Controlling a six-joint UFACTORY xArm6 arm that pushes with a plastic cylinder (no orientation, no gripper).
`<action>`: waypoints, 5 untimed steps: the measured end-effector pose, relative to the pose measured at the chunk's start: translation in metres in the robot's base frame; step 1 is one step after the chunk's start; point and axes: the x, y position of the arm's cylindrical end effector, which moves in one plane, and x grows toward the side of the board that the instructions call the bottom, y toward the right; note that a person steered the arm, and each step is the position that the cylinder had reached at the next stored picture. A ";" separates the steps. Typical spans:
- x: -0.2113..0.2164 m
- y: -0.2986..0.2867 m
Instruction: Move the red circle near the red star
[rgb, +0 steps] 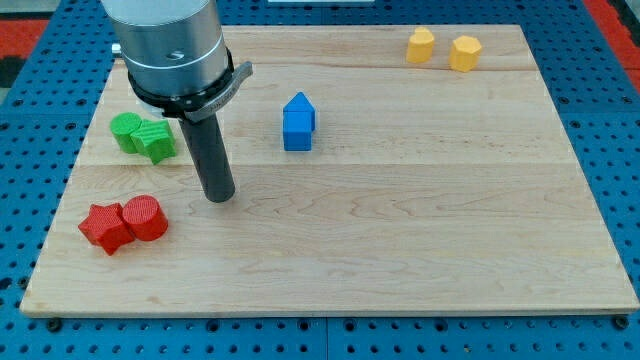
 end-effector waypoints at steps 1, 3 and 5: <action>0.012 0.090; -0.036 0.268; -0.132 0.421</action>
